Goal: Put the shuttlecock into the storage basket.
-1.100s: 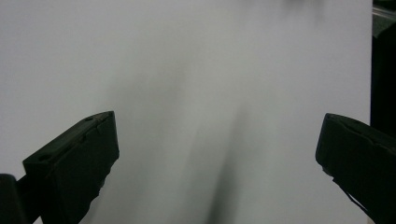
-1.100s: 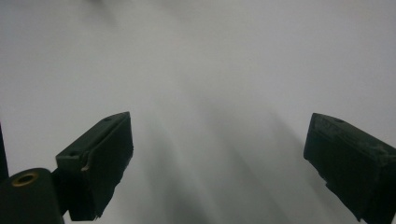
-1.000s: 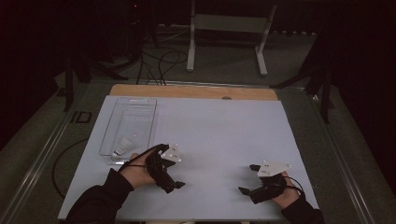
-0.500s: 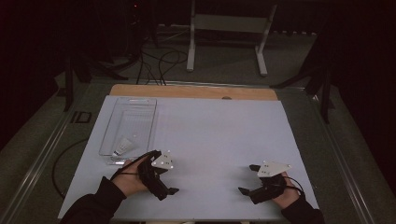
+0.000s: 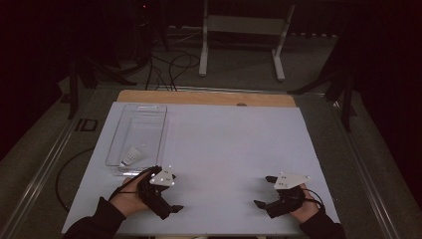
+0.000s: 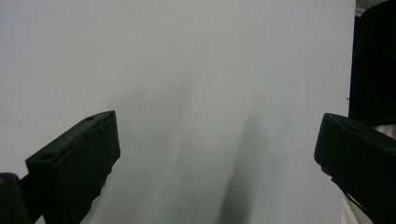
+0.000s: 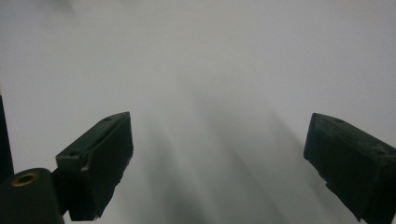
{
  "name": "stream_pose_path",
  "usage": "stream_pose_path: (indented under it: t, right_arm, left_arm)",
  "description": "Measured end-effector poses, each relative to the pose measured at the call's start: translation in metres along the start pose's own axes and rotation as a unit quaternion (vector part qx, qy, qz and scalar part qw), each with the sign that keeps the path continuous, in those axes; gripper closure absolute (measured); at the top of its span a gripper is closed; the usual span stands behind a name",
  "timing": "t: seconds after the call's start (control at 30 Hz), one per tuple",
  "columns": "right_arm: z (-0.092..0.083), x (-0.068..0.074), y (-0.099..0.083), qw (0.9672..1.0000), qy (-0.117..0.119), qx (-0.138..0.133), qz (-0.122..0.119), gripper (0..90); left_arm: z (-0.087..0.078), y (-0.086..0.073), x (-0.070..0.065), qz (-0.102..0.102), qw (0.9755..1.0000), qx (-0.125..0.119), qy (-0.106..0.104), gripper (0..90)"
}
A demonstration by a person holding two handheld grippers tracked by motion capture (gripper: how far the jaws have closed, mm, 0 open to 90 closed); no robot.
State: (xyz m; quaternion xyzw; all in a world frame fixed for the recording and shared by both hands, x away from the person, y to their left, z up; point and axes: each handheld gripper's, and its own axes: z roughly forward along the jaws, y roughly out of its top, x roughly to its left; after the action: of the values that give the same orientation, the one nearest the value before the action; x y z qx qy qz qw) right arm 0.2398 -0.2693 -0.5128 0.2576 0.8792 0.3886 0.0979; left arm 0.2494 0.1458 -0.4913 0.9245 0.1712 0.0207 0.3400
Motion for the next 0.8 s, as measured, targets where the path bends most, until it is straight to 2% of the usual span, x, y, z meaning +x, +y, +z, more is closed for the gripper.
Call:
stream_pose_path:
  t: [0.03,0.07,0.27,0.5,0.67,0.8]
  right_arm:
    - [0.000,0.000,0.000,1.0000,-0.001,0.002,-0.001,8.2]
    - [0.000,0.000,0.000,1.0000,0.001,0.000,0.001,8.2]
    - [0.001,0.000,0.000,1.0000,0.003,0.002,-0.001,8.2]
    - [0.001,0.000,-0.001,1.0000,0.001,0.002,0.002,8.2]
    - [0.002,0.000,-0.001,1.0000,0.002,0.002,0.003,8.2]
    - [0.002,0.000,-0.001,1.0000,0.002,0.003,0.003,8.2]
  left_arm:
    - [-0.001,-0.002,-0.001,0.011,0.9999,-0.002,0.012,1.0]
    - [-0.002,-0.004,-0.002,0.012,0.9997,-0.004,0.020,1.0]
    - [-0.007,-0.014,-0.001,-0.007,0.9997,-0.015,0.018,1.0]
    - [-0.014,-0.025,0.001,-0.030,0.9993,-0.014,0.020,0.9]
    - [-0.016,-0.032,0.003,-0.046,0.9984,-0.026,0.020,0.9]
    - [-0.016,-0.036,0.005,-0.053,0.9981,-0.021,0.024,0.9]
